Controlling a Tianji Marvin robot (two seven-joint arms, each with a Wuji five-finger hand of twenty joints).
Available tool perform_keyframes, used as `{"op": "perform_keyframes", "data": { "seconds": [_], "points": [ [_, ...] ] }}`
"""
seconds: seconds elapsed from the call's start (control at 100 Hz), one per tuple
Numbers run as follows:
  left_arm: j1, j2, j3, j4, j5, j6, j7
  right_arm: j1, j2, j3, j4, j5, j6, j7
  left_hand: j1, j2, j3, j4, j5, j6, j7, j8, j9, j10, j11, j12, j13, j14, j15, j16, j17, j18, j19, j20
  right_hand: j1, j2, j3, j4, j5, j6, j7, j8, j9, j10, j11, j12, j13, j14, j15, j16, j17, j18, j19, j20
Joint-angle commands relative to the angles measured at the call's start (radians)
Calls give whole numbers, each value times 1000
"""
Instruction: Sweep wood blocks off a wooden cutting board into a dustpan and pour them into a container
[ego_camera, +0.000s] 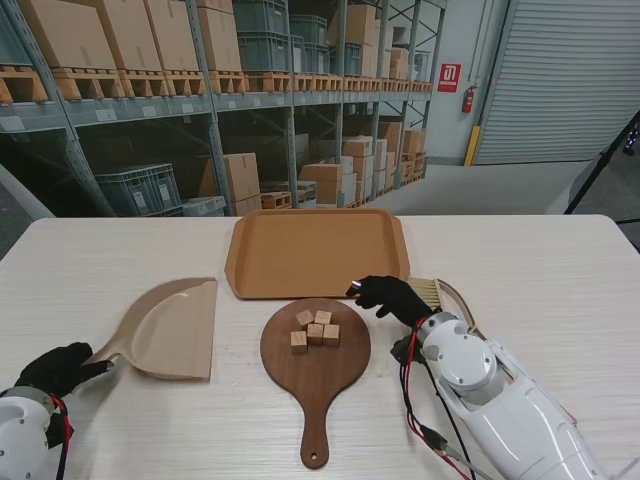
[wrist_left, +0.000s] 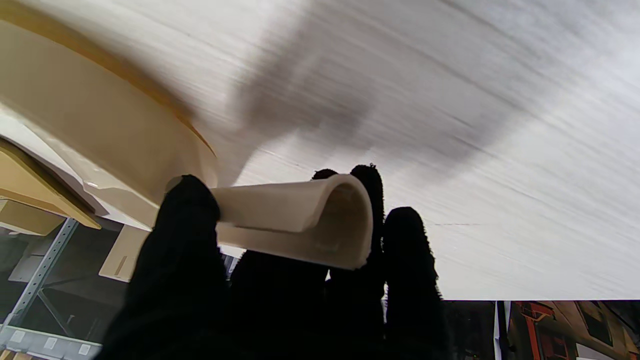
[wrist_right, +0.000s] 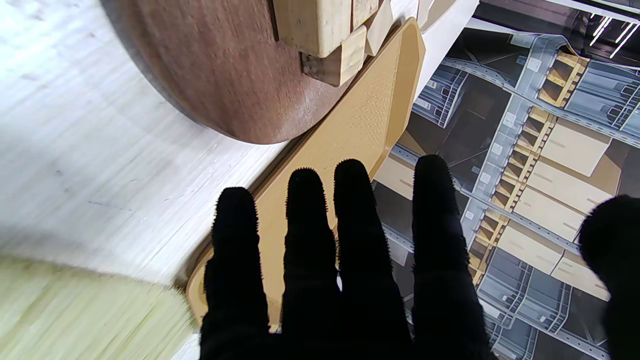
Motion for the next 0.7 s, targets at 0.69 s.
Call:
{"op": "perform_keyframes", "data": {
  "seconds": [0.69],
  "points": [
    [-105, 36, 27, 59, 51, -103, -154, -4, -1, -5, 8, 6, 9, 19, -199, -136, 98, 8, -73, -102, -319, -58, -295, -68, 270, -175, -168, -44, -236, -58, -113, 50, -173, -105, 4, 15, -37, 12, -2, -5, 6, -4, 14, -7, 25, 17, 4, -15, 24, 7, 4, 15, 7, 22]
  ]
}}
